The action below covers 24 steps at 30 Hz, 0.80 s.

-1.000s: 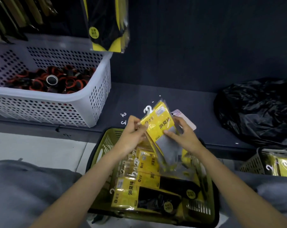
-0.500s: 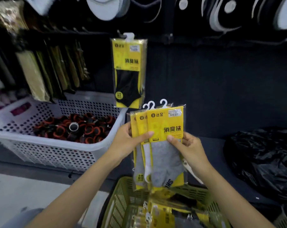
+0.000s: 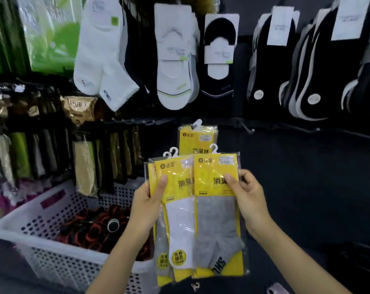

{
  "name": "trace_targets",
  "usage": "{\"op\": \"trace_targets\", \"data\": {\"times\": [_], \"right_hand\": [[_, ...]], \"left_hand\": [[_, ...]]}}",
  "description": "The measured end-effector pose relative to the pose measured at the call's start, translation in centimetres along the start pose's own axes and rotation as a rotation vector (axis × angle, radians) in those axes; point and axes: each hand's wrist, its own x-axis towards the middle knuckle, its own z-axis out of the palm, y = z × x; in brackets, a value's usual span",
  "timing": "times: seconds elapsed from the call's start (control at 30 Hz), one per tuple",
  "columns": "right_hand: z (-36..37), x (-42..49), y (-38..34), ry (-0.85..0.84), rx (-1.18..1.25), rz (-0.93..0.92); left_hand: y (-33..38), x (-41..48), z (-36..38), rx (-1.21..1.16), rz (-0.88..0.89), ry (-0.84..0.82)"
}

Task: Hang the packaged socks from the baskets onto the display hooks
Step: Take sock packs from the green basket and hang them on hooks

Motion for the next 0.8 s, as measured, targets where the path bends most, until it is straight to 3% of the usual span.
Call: {"op": "trace_targets", "data": {"times": [0.33,0.8], "right_hand": [[4.6,6.3,-0.8,0.029,-0.181,-0.138],[4.1,8.7,4.5,0.431,-0.29,0.125]], "left_hand": [[0.5,1.7,-6.6,0.164,0.174,0.238],[-1.2,1.9,-5.6,0.009,0.029,0.178]]}}
